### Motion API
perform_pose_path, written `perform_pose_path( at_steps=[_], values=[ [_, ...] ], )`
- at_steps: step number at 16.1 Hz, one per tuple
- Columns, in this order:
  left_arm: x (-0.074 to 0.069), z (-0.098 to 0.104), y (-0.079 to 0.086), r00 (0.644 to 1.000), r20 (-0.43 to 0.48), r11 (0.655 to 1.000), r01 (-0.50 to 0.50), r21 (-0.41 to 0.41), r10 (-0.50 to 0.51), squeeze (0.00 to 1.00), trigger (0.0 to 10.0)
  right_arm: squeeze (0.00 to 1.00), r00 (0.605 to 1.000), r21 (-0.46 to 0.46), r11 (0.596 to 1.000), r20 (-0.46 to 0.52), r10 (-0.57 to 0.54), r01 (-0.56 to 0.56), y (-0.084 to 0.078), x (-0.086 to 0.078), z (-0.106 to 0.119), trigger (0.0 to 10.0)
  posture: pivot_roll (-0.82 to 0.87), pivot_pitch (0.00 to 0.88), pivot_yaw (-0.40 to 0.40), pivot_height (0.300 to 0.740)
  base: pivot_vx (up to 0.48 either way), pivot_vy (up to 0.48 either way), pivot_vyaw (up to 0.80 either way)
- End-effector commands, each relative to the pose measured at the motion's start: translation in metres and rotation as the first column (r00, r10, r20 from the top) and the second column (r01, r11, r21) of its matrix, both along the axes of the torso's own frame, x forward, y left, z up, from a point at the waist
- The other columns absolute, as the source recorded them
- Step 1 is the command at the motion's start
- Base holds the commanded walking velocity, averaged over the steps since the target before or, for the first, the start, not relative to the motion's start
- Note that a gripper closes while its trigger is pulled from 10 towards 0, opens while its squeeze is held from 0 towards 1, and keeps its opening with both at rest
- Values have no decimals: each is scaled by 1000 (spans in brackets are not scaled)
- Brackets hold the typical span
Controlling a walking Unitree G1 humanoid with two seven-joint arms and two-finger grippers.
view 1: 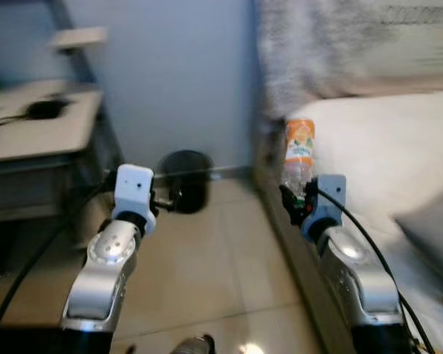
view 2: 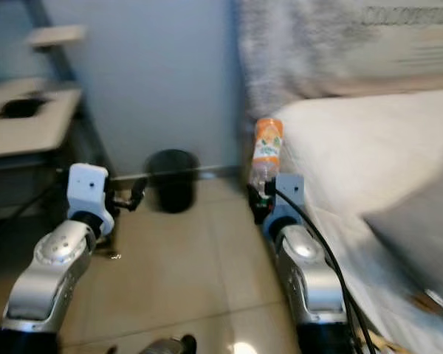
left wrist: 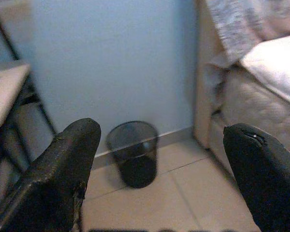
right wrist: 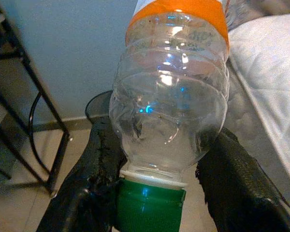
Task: Clean up the room
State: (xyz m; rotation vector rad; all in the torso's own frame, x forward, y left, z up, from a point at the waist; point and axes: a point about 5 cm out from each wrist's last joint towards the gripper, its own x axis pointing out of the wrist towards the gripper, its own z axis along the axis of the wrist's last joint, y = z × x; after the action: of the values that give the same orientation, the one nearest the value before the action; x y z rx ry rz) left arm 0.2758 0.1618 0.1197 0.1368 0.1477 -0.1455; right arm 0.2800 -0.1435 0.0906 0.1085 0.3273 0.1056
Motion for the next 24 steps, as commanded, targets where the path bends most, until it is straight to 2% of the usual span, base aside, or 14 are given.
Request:
perform_pose_path(
  at_steps=[1, 3, 11, 15, 19, 24],
  values=[
    [5, 6, 1, 1000, 25, 1000, 10, 14, -10, 0, 10000, 0, 1000, -3, 1000, 19, -23, 23, 0, 2, 3, 10000, 93, 0, 18, 740, 322, 0, 0],
    [8, 5, -1, 999, 24, 1000, 21, 15, -21, 0, 10000, 0, 999, -6, 999, 19, -51, 51, -2, 2, 0, 10000, 90, 0, 26, 740, 334, 0, 0],
    [8, -2, -2, 999, 11, 999, 33, -5, -33, 0, 10000, 0, 998, -28, 998, 41, -52, 53, 0, 4, 1, 10000, 81, 0, 19, 740, 336, 0, 0],
    [0, -16, 10, 1000, -25, 1000, 4, 5, -3, 0, 10000, 0, 997, -42, 996, 21, -72, 73, -4, 5, -5, 10000, 89, 0, 5, 740, 337, 0, 0],
    [1, -12, 18, 1000, -12, 1000, -4, 27, 4, 0, 10000, 0, 997, -27, 997, 18, -74, 74, -1, 9, -5, 10000, 101, 0, -2, 740, 335, 0, 0],
    [1, -11, 16, 1000, -6, 999, 14, 33, -14, 0, 10000, 0, 996, -20, 996, 15, -90, 90, -3, 10, -6, 10000, 97, 0, -1, 740, 334, 0, 0]
  ],
)
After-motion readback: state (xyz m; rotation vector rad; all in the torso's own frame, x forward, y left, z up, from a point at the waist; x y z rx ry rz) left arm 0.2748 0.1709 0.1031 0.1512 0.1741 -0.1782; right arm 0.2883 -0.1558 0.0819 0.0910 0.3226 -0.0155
